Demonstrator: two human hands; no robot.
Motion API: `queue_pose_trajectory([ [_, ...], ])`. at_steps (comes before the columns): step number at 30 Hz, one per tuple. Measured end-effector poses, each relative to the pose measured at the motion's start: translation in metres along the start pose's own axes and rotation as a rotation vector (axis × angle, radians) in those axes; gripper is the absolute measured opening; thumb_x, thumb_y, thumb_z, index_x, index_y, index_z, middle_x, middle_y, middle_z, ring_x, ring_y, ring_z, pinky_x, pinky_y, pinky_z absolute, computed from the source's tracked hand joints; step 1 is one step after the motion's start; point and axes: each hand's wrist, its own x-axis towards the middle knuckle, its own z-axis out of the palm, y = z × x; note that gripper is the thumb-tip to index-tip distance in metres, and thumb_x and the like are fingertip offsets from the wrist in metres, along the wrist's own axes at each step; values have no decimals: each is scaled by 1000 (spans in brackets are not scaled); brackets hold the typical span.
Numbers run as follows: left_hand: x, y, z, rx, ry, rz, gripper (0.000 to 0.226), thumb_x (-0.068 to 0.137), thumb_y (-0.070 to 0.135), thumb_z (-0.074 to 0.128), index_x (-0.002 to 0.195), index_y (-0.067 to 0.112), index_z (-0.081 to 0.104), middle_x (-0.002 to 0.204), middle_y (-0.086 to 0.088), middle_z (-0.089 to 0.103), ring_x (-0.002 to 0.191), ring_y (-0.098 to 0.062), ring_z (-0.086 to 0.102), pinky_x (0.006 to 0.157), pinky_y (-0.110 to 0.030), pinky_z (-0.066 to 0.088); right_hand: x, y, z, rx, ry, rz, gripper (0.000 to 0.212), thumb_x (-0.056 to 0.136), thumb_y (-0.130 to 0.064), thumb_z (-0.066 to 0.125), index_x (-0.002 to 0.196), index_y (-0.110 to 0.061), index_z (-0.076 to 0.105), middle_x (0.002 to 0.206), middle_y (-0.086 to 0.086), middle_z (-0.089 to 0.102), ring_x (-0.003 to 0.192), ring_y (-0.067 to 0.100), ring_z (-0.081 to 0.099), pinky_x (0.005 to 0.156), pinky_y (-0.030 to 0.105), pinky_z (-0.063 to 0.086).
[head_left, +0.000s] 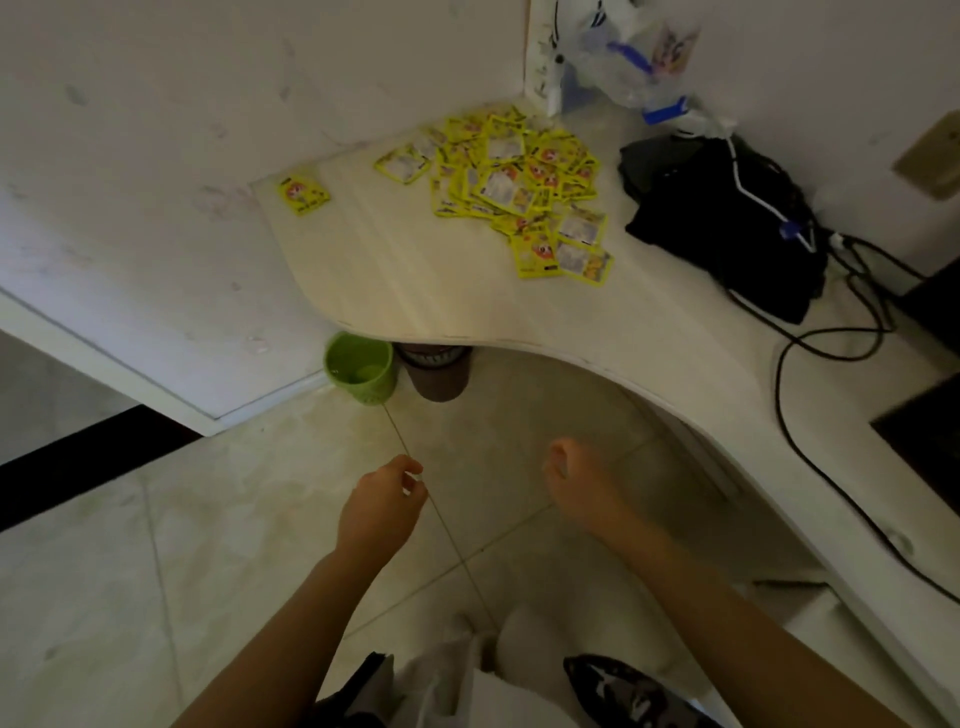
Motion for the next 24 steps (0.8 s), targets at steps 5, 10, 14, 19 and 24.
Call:
queue_pose_trajectory([
  [5, 64, 10, -18, 13, 21, 2, 26, 91, 24, 54, 116, 21, 60, 90, 8, 60, 87, -13, 61, 75, -28, 51, 63, -30, -18, -40, 29, -52, 33, 95, -19, 47, 126, -6, 51, 120, 11, 60, 112, 26, 56, 89, 29, 42],
  [10, 135, 30, -30, -6, 48, -29, 25, 91, 25, 55, 114, 21, 61, 89, 7, 61, 85, -13, 61, 76, -28, 51, 139, -67, -46, -126, 44, -108, 30, 94, -19, 49, 119, -5, 56, 118, 15, 62, 110, 30, 57, 89, 31, 43],
  [14, 187, 49, -45, -60, 63, -95, 23, 90, 24, 57, 112, 21, 63, 90, 7, 62, 84, -14, 61, 77, -31, 52, 199, -96, -69, -143, -7, -162, 34, 94, -22, 47, 123, -7, 54, 124, 12, 60, 116, 28, 55, 95, 33, 44],
  [19, 241, 64, -61, -76, 88, -136, 23, 91, 24, 57, 113, 20, 63, 92, 6, 62, 84, -13, 59, 72, -27, 45, 261, -128, -92, -159, -37, -141, 35, 95, -24, 45, 126, -8, 51, 129, 10, 56, 118, 27, 52, 96, 36, 44],
  [24, 294, 63, -83, -63, 85, -175, 26, 92, 23, 55, 116, 16, 62, 109, -2, 66, 95, -19, 61, 81, -32, 50, 312, -138, -95, -178, -44, -31, 25, 94, -21, 45, 116, -10, 47, 115, 12, 50, 100, 27, 52, 68, 29, 39],
])
